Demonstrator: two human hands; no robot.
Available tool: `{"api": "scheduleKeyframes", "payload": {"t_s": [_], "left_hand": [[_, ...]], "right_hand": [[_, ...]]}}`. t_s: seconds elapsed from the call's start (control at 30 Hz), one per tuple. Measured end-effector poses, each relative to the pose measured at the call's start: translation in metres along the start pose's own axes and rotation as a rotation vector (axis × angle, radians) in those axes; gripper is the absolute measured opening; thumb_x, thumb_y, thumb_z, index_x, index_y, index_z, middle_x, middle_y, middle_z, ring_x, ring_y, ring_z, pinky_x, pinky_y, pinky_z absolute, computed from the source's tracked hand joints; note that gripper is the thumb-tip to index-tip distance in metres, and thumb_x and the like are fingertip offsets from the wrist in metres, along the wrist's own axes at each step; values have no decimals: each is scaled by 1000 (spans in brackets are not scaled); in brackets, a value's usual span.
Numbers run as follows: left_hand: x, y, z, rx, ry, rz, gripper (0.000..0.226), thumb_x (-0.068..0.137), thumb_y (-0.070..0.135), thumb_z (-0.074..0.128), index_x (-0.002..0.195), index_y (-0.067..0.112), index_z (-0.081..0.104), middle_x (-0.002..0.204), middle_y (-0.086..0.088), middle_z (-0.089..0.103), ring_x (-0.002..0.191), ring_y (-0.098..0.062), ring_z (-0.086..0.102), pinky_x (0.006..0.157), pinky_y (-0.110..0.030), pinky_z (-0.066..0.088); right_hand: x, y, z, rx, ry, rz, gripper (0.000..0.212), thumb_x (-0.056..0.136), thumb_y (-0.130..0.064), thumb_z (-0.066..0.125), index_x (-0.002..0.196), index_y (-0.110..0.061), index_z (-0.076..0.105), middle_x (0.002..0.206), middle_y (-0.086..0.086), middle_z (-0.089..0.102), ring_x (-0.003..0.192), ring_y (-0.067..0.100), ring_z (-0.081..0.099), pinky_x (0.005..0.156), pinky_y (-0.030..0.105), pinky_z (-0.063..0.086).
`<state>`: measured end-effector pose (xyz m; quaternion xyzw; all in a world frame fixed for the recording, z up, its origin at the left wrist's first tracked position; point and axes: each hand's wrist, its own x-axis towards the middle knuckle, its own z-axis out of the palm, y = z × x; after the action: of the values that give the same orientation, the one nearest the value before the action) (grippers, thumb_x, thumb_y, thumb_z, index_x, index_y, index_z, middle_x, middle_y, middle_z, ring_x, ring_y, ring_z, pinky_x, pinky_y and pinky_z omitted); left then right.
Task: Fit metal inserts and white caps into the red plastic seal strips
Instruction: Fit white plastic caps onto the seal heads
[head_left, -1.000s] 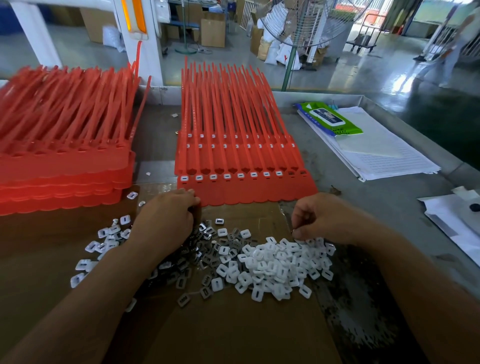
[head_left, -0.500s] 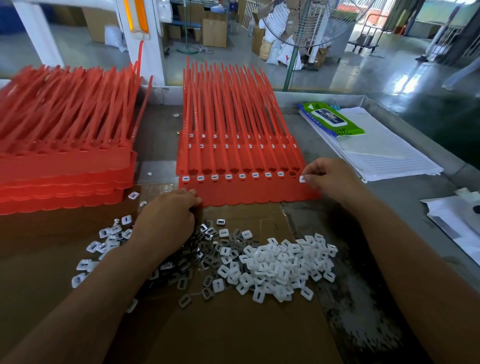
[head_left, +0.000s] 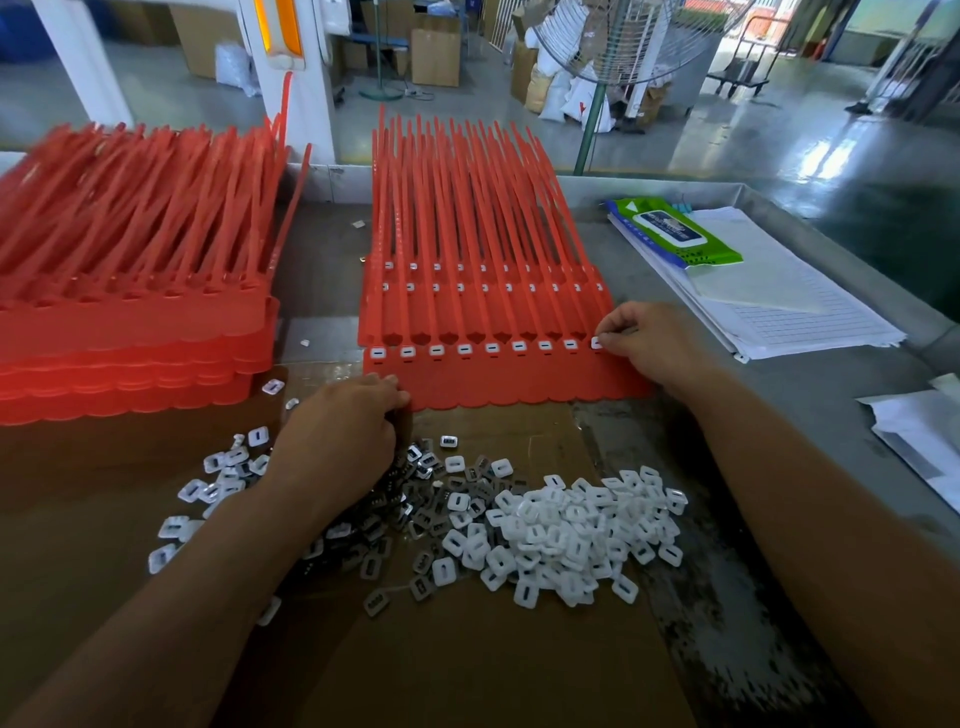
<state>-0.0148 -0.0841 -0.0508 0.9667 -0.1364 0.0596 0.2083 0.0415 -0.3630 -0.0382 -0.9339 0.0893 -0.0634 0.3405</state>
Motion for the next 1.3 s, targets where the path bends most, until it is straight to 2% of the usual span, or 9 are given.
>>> {"api": "scheduleKeyframes", "payload": {"t_s": [0.13, 0.4, 0.63, 0.77, 0.9, 0.97, 1.1, 1.3], "left_hand": [[1, 0, 1, -5, 3, 1, 43, 81, 0, 45, 119, 14, 58, 133, 2, 50, 125, -16, 43, 105, -30, 29], [0, 1, 1, -9, 1, 1, 43, 81, -1, 45, 120, 15, 57, 134, 1, 49, 125, -16, 43, 107, -32, 30], [1, 0, 1, -1, -11, 2, 45, 81, -1, 45, 122, 15, 56, 136, 2, 47, 128, -15, 39, 107, -31, 27], [1, 0, 1, -5, -10, -2, 45, 81, 0, 45, 122, 15, 56, 136, 2, 47, 128, -14, 39, 107, -30, 27], [1, 0, 0, -10, 1, 5, 44, 80, -1, 46, 120, 14, 58, 134, 1, 49, 126, -16, 42, 106, -31, 29], [1, 1, 0, -7, -1, 9, 44, 80, -1, 46, 119, 14, 58, 133, 0, 50, 125, -16, 43, 106, -31, 29], [1, 1, 0, -5, -7, 5, 44, 80, -1, 46, 120, 14, 57, 134, 0, 49, 126, -17, 42, 108, -32, 29], [1, 1, -1, 4, -23, 0, 45, 81, -1, 45, 122, 15, 56, 136, 1, 47, 128, -16, 39, 109, -35, 28]], "right_hand": [[2, 0, 2, 0, -8, -12, 25, 82, -8, 64, 66, -24, 55, 74, -3, 54, 84, 17, 51, 80, 30, 42], [3, 0, 2, -37, -36, -37, 29, 83, -8, 63, 65, -27, 52, 89, 2, 56, 89, 17, 50, 81, 31, 42], [6, 1, 2, -25, -51, -25, 29, 82, -6, 63, 64, -25, 51, 75, -9, 50, 84, 14, 48, 74, 26, 36], [7, 1, 2, -1, -25, -3, 29, 79, -5, 67, 63, -25, 53, 72, -9, 52, 81, 14, 50, 74, 26, 39], [10, -1, 1, 34, -6, 59, 27, 74, -3, 71, 68, -24, 55, 70, -6, 54, 73, 12, 52, 65, 23, 41], [13, -3, 1, 59, -6, 83, 29, 72, 1, 72, 70, -22, 54, 72, -3, 56, 77, 15, 55, 70, 25, 44], [17, -8, -2, 41, -26, 138, 31, 70, 1, 73, 66, -24, 55, 89, 3, 60, 91, 18, 55, 87, 32, 46], [19, -18, -2, -14, -52, 180, 27, 74, 2, 70, 66, -21, 56, 95, 1, 55, 97, 16, 49, 88, 30, 41]]}}
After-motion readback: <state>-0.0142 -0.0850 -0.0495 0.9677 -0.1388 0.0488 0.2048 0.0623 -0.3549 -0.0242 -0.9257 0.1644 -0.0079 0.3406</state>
